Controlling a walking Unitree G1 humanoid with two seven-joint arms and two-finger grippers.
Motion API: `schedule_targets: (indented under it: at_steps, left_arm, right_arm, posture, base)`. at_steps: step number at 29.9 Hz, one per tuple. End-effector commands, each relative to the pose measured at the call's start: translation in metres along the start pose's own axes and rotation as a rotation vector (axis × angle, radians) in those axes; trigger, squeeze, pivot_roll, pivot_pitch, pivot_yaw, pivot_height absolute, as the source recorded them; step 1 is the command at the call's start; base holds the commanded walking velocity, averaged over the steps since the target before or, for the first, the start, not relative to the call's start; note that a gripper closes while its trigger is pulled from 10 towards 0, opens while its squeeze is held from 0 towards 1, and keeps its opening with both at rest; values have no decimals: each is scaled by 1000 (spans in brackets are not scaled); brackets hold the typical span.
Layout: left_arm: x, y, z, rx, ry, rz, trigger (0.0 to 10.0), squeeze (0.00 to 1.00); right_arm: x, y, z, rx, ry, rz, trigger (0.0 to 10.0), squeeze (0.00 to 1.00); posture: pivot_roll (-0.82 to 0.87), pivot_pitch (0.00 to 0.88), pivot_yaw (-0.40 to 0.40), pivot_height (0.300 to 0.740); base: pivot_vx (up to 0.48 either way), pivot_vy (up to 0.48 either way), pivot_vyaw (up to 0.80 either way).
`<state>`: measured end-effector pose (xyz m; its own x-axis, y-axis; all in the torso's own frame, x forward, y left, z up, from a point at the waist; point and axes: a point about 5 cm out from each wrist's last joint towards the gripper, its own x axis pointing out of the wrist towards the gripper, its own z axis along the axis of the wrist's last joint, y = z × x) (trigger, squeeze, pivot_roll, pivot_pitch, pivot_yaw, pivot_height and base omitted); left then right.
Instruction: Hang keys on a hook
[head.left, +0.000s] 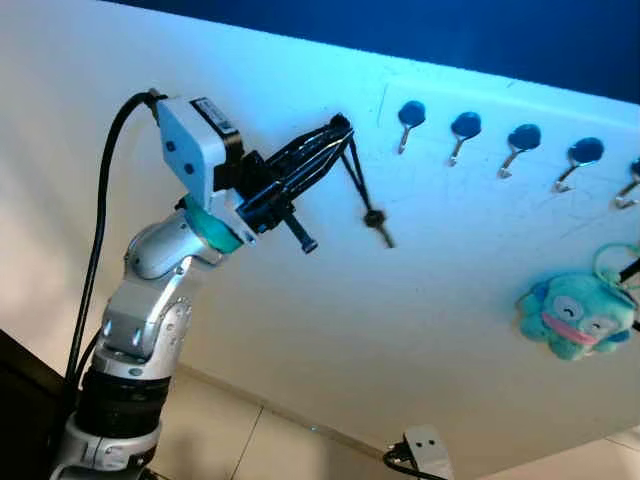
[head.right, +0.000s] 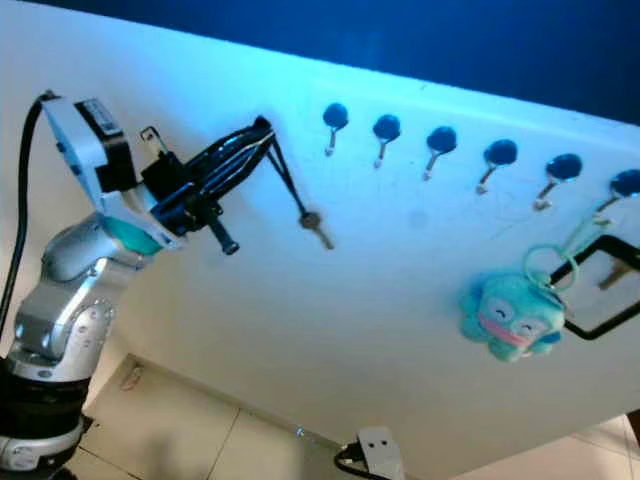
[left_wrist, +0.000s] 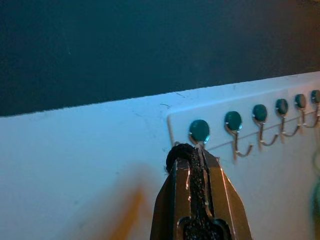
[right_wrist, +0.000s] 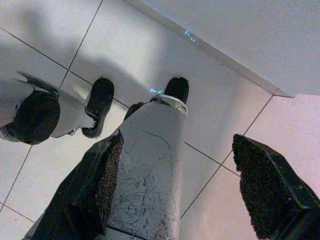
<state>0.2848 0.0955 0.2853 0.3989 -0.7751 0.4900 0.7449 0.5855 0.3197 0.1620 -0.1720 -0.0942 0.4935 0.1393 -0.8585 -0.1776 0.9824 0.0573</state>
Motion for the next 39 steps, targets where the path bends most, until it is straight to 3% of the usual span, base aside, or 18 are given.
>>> schedule_targets:
  at_steps: [1, 14, 22, 25, 33, 39]
  left_arm:
    - [0, -8, -1, -26, 5, -50, 10000, 0]
    - [20, -22, -27, -20, 70, -3, 10000, 0]
    - [29, -15, -29, 30, 85, 71, 10000, 0]
    - [29, -7, -25, 76, 84, 129, 10000, 0]
    - [29, -8, -22, 87, 65, 131, 10000, 0]
    - [14, -10, -8, 92, 11, 78, 10000, 0]
  right_arm:
    - [-2, 1, -15, -1, 55, 4, 10000, 0]
    - [-2, 1, -15, -14, 61, 5, 10000, 0]
    - [-2, 2, -18, 19, 63, 4, 10000, 0]
    - [-3, 2, -20, 23, 64, 3, 10000, 0]
    - [-3, 1, -21, 26, 65, 2, 10000, 0]
    - [-4, -1, -21, 23, 65, -1, 10000, 0]
  posture:
    - [157, 26, 37, 740]
    - [155, 24, 41, 740]
    - [141, 29, 56, 740]
    - [137, 32, 57, 740]
    - [136, 34, 55, 740]
    - [141, 35, 46, 740]
  base:
    - [0, 0, 0]
    - [0, 0, 0]
    - [0, 0, -700]
    - [0, 0, 0]
    - [0, 0, 0]
    - [0, 0, 0]
